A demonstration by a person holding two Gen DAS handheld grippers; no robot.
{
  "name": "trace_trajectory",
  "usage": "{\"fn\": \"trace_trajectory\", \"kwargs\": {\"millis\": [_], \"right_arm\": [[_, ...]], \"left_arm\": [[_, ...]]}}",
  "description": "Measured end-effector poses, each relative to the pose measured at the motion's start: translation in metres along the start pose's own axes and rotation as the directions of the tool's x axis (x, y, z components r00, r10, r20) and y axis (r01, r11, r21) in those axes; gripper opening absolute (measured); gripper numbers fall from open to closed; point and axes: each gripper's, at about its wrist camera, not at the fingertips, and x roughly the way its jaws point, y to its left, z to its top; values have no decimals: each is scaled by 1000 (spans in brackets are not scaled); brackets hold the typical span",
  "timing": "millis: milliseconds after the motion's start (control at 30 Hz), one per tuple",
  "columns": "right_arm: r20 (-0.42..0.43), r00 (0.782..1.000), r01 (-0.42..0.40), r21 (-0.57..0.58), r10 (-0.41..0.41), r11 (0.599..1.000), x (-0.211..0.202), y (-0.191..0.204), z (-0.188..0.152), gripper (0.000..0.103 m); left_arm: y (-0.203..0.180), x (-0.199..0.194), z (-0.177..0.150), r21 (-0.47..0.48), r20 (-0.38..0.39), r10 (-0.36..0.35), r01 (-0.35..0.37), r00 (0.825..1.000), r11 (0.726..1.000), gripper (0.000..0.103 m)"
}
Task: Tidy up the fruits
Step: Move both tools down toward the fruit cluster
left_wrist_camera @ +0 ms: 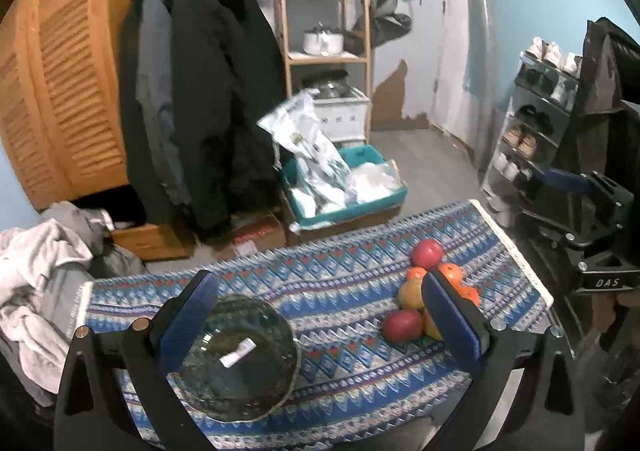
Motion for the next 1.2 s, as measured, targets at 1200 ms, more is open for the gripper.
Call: {"fn": "trace_trajectory", "kwargs": {"millis": [1200], "right_arm": [[-423,906,23,92,19,995,140,-100,-82,91]], "left_arm": [[-87,190,-17,84,-416,-117,166,902,983,102]]}}
